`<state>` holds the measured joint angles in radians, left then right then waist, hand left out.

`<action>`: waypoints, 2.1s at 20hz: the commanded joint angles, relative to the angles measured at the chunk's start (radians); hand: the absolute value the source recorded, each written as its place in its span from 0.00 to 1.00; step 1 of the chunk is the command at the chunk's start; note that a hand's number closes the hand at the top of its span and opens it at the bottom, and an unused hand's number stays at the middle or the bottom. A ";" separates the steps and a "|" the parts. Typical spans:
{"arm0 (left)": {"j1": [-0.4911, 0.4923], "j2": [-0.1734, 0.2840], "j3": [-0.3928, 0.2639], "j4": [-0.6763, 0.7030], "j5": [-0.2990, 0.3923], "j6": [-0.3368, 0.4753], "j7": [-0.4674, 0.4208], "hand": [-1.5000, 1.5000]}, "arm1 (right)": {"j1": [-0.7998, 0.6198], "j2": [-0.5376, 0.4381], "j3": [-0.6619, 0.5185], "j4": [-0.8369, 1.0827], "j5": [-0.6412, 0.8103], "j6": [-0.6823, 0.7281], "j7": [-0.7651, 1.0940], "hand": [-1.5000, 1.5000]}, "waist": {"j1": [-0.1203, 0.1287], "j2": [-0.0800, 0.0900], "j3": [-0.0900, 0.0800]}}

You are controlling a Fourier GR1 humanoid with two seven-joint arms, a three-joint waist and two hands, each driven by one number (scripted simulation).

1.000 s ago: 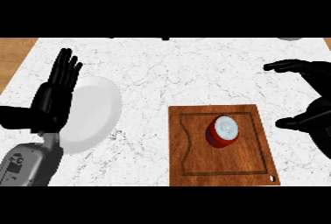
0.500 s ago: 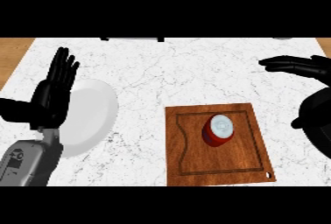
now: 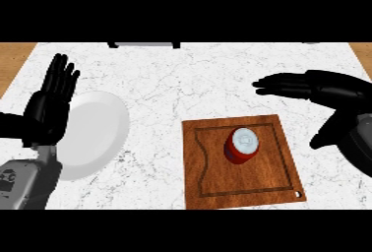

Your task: Pick the can from the cutting board and place it in the pot

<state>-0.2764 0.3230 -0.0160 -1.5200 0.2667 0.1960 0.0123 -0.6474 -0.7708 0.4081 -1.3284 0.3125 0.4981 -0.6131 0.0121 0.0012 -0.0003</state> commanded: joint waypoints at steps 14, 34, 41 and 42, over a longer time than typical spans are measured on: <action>-0.030 -0.050 0.071 0.076 -0.028 -0.045 -0.025 0.50 | 0.078 0.219 0.023 -0.018 0.227 0.059 0.050 0.00 | -0.011 0.001 0.000; 0.011 -0.105 0.083 -0.018 -0.107 -0.058 0.012 0.50 | 0.163 0.431 -0.016 0.068 0.537 -0.035 0.038 0.00 | -0.008 -0.001 0.000; 0.021 -0.069 0.121 -0.045 -0.082 -0.108 0.052 0.50 | 0.136 0.525 -0.002 0.181 0.606 -0.052 0.026 0.00 | -0.004 -0.001 0.000; -0.006 -0.087 0.108 -0.049 -0.095 -0.084 0.074 0.50 | 0.162 0.517 -0.006 0.233 0.620 -0.132 -0.050 0.00 | -0.005 0.000 0.001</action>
<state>-0.2857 0.2295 0.0814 -1.5348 0.1663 0.1193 0.0556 -0.5104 -0.2926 0.3845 -1.1916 0.8875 0.4342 -0.6047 0.0049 -0.0054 -0.0030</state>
